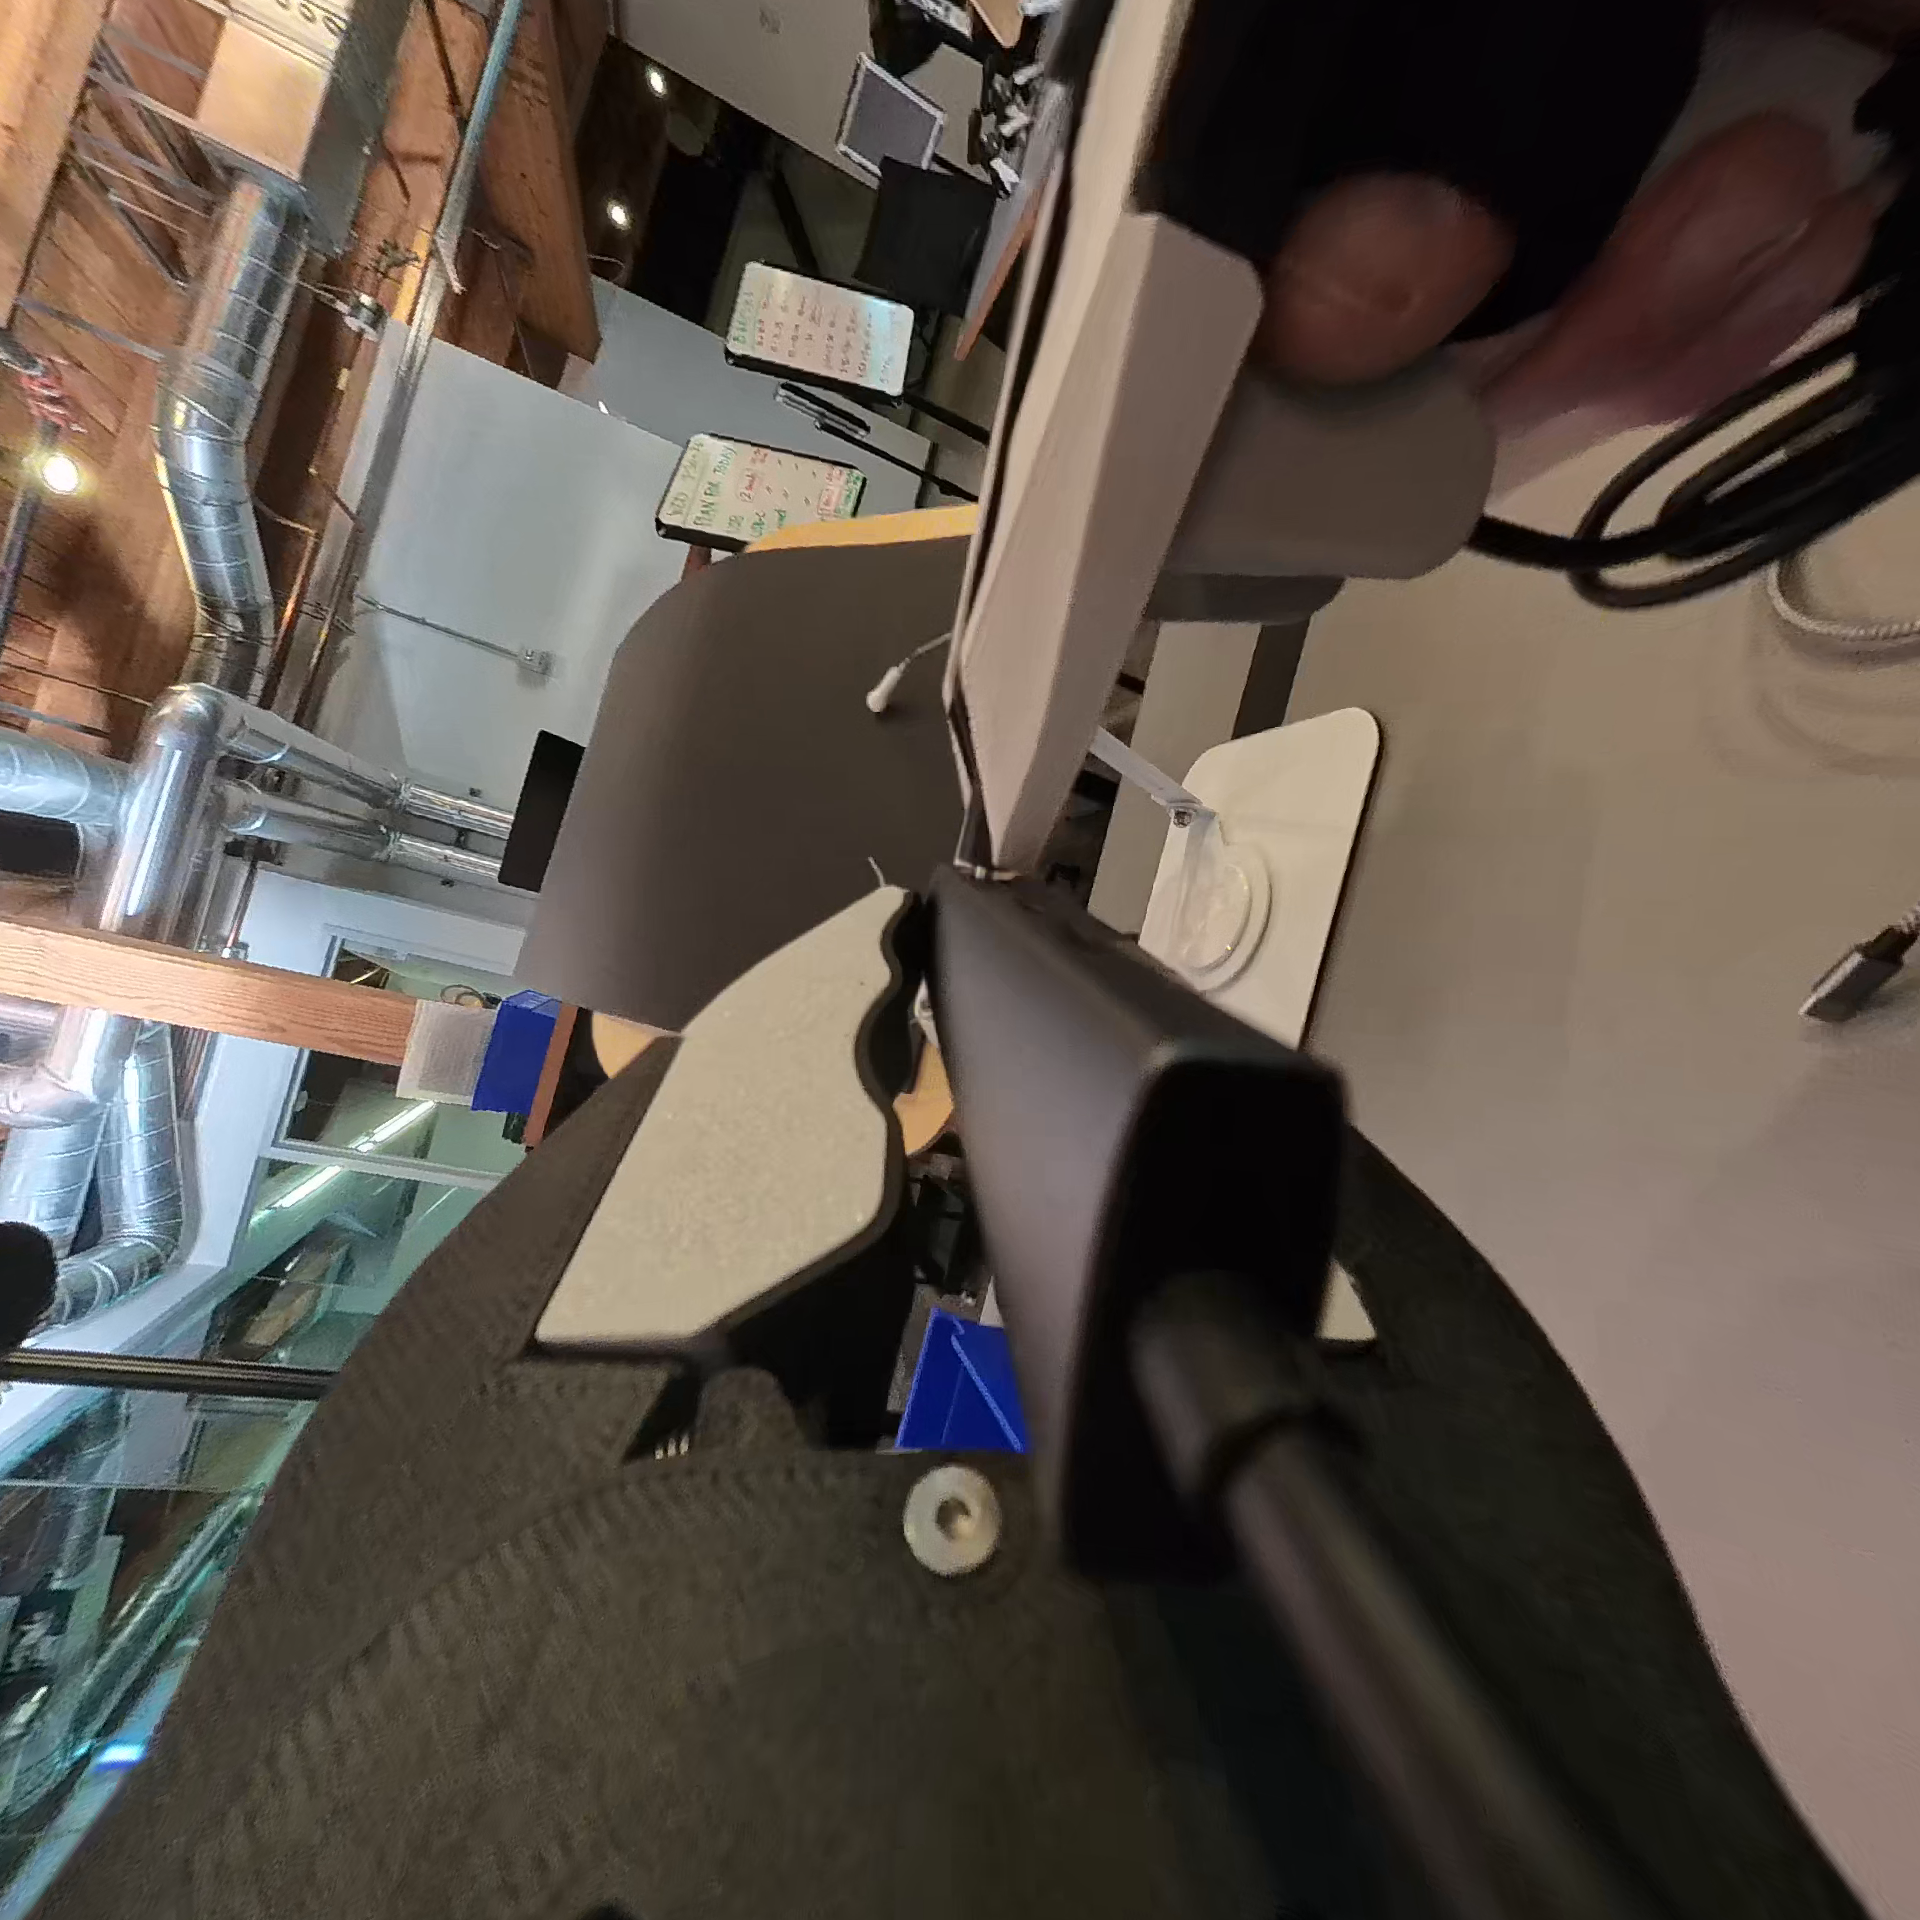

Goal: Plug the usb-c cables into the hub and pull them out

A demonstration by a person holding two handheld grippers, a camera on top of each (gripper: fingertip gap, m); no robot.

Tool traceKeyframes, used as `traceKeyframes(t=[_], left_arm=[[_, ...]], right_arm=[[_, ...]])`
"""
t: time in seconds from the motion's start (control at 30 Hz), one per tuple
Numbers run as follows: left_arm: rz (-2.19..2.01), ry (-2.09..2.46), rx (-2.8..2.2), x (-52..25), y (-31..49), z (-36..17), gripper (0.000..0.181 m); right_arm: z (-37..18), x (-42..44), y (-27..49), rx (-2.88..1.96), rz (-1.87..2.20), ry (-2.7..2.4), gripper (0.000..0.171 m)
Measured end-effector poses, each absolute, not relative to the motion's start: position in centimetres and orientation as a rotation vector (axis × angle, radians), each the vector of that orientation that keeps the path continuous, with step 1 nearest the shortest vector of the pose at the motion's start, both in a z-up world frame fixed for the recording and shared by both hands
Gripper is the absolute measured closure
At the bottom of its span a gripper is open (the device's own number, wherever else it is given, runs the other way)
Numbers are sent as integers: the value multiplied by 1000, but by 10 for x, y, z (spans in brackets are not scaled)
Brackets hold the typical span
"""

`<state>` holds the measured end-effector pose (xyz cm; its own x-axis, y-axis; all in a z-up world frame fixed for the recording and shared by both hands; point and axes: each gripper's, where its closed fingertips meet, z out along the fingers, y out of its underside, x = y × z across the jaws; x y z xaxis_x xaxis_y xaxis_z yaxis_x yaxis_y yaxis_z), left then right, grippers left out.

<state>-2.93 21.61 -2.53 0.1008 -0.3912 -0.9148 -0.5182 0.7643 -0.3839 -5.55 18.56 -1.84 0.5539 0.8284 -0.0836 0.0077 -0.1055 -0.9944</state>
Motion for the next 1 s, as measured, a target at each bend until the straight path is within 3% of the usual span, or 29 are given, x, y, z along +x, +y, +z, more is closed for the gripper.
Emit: traceKeyframes(t=[0.23,0.33,0.83,1.0], left_arm=[[151,1584,-751,-23,211,-40,153],[173,1552,-745,-22,214,-36,169],[144,1641,-724,-21,204,-50,169],[123,1632,-780,-21,212,-57,169]], right_arm=[[-29,-52,193,-1628,750,-704,162],[-30,-52,192,-1639,751,-696,162],[-42,-48,182,-1705,930,-749,162],[-48,-47,191,-1740,710,-658,162]])
